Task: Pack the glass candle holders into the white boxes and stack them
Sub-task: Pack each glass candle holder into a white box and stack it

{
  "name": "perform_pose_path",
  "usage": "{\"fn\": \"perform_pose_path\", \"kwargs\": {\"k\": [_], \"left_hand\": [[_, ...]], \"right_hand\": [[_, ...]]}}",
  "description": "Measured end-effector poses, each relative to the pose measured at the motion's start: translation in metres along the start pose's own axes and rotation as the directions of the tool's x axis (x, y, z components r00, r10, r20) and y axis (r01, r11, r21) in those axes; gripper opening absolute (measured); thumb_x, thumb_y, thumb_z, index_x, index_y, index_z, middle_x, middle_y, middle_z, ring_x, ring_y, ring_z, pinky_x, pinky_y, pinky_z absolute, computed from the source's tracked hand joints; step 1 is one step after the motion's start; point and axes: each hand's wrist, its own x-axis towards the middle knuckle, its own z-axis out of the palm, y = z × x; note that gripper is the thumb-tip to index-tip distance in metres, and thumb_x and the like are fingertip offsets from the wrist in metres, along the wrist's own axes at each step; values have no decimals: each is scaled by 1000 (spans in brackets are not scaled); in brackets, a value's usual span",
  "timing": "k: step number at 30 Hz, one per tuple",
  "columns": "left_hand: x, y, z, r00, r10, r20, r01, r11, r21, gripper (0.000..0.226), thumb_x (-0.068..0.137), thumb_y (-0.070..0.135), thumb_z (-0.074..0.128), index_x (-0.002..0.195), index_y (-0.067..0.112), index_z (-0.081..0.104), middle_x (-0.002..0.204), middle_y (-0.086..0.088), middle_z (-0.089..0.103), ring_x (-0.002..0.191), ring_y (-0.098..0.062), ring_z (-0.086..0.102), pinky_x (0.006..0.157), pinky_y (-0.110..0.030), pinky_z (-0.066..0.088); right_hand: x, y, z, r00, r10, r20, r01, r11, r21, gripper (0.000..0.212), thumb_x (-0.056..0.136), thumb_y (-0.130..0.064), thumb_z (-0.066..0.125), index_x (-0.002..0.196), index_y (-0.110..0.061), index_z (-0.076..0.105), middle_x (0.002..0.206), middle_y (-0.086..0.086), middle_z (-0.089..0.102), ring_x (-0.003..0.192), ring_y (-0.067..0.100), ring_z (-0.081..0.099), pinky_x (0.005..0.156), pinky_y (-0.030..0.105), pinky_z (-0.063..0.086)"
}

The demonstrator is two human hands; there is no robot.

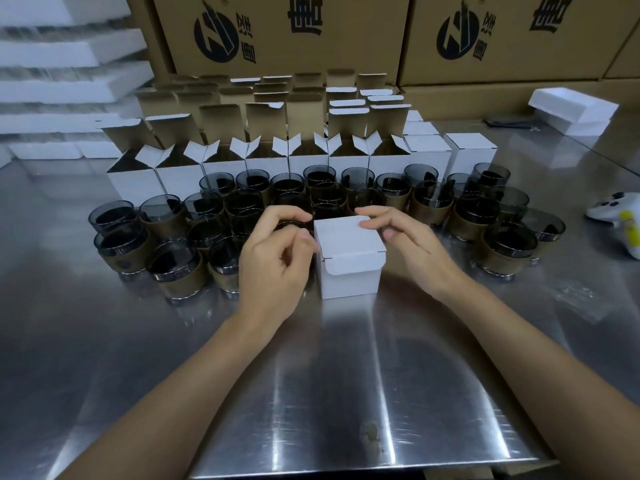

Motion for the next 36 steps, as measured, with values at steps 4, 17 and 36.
{"fn": "perform_pose_path", "kwargs": {"k": [4,17,36], "left_hand": [[-1,1,-3,988,39,148,-53,994,95,20,88,33,51,94,16,59,113,15,60,55,-6,48,57,-24,41],[-4,-4,4,965,99,241,-149,969,196,33,98,37,44,117,18,63,121,10,58,69,11,47,56,-22,44],[-9,0,14,959,-30,281,2,995,100,24,93,33,45,108,25,62,121,22,48,58,-10,52,58,-29,46]], "right_hand": [[-3,3,-6,992,-65,105,76,992,-96,32,93,-43,43,113,-25,58,141,-5,49,126,11,50,101,30,41],[-2,3,3,988,-139,67,153,951,-269,40,92,-48,47,129,-33,51,134,-9,46,123,-4,44,91,11,42],[-4,-1,10,993,-6,118,10,999,-35,15,91,-27,51,105,-31,57,137,-8,39,126,1,41,97,17,38]]}}
